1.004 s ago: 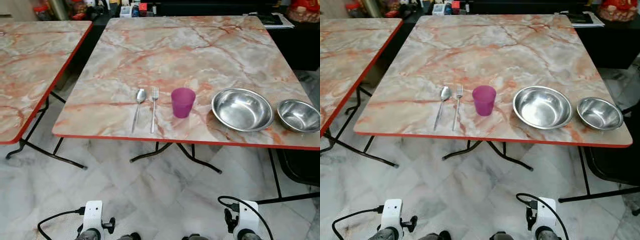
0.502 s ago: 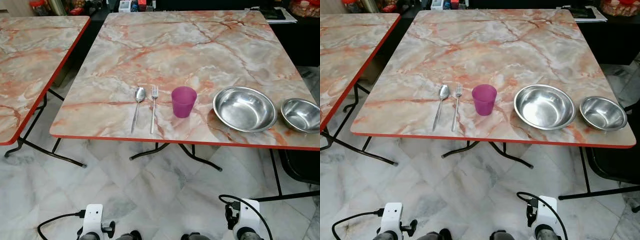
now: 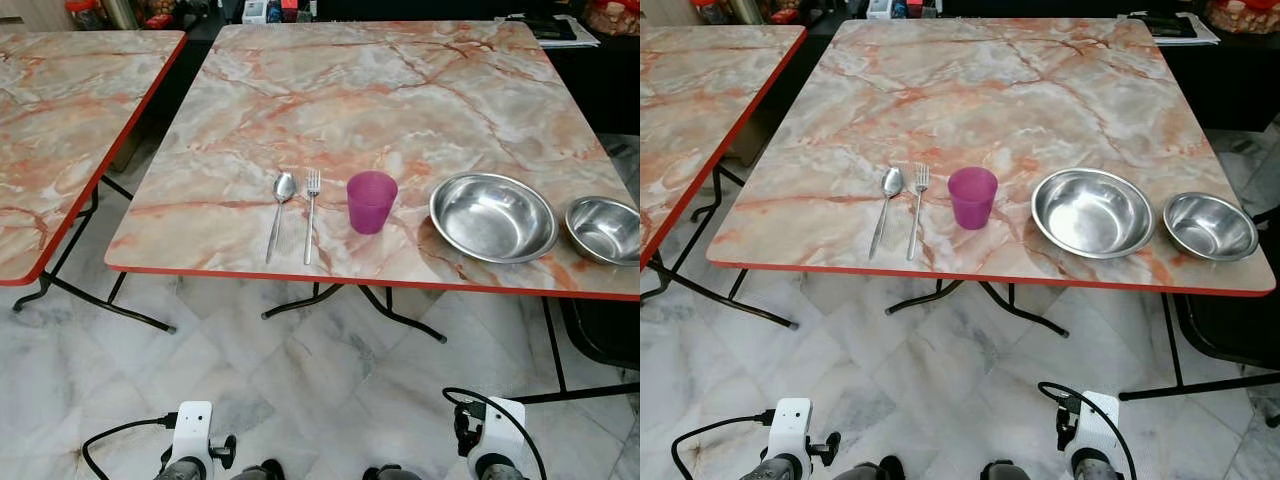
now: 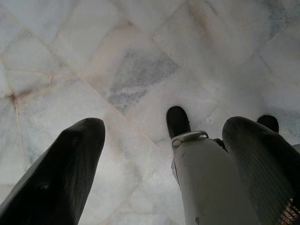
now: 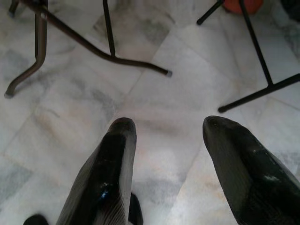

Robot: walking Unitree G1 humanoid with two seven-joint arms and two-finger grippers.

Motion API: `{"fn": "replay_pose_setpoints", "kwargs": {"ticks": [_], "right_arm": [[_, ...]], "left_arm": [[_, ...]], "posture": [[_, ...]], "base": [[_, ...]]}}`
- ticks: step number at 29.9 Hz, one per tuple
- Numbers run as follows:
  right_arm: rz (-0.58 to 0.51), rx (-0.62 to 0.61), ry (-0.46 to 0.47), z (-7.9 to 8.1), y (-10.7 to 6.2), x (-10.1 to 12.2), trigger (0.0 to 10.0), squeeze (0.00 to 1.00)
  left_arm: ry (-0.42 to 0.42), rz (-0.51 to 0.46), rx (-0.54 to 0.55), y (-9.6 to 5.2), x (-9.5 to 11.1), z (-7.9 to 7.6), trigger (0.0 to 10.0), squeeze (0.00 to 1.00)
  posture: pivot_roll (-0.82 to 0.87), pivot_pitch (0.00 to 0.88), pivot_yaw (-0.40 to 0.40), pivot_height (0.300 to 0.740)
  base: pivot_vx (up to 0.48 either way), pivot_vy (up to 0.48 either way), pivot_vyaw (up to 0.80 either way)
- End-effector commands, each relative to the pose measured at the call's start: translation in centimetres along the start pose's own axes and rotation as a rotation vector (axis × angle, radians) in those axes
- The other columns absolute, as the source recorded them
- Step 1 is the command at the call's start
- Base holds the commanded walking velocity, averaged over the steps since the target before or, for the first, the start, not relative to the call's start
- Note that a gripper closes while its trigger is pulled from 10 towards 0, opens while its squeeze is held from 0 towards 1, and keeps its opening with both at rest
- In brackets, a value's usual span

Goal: Setting the table

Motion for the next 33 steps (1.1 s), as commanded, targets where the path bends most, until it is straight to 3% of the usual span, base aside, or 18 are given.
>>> {"fn": "replay_pose_setpoints", "kwargs": {"ticks": [1,7,20,25,28,29,30,33], "right_arm": [[-0.01,-0.001,0.012,0.08,-0.32,-0.3,10.0,0.0],[-0.008,-0.011,0.048,0.09,-0.38,-0.44,10.0,0.0],[-0.041,-0.067,0.351,-0.04,-0.72,-0.69,10.0,0.0],[-0.041,-0.1,0.514,-0.08,-0.86,-1.15,10.0,0.0],[-0.047,-0.104,0.503,-0.18,-0.87,-1.06,10.0,0.0],[-0.049,-0.107,0.469,-0.3,-0.87,-0.96,10.0,0.0],[-0.054,-0.1,0.347,-0.49,-0.82,-0.6,10.0,0.0],[-0.061,-0.091,0.242,-0.59,-0.76,-0.25,10.0,0.0]], "left_arm": [[-0.002,0.045,0.017,-0.33,-1.39,0.92,10.0,0.0],[-0.003,0.048,0.021,-0.36,-1.44,1.28,10.0,0.0],[0.0,0.047,0.016,-0.36,-1.43,1.18,10.0,0.0],[0.0,0.051,0.017,-0.42,-1.65,1.21,10.0,0.0],[0.001,0.053,0.019,-0.46,-1.75,1.3,10.0,0.0],[0.001,0.054,0.019,-0.47,-1.78,1.34,10.0,0.0],[0.002,0.055,0.019,-0.48,-1.81,1.37,10.0,0.0],[0.002,0.055,0.019,-0.48,-1.82,1.38,10.0,0.0]], "posture": [[-0.12,0.191,0.051,0.74],[-0.12,0.194,0.054,0.74],[-0.11,0.194,0.057,0.74],[-0.11,0.194,0.058,0.74],[-0.11,0.194,0.059,0.74],[-0.11,0.192,0.059,0.74],[-0.11,0.192,0.059,0.74],[-0.11,0.192,0.06,0.74]], "base": [[0.0,0.0,0.0],[0.0,0.0,0.0],[0.0,0.0,0.0],[0.0,0.0,0.0],[0.0,0.0,0.0],[0.0,0.0,0.0],[0.0,0.0,0.0],[0.0,0.0,0.0]]}}
Point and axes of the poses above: a point about 5 cm out from each wrist's last joint towards the gripper, its own y axis pointing out of the wrist towards the gripper, its own x axis along the axis of the wrist's last joint, z = x × y, the point moved 6 cm from there along y, pointing out of the wrist towards the gripper, and after that the axes turned 1 degree about -y, right-handed, at the moved point
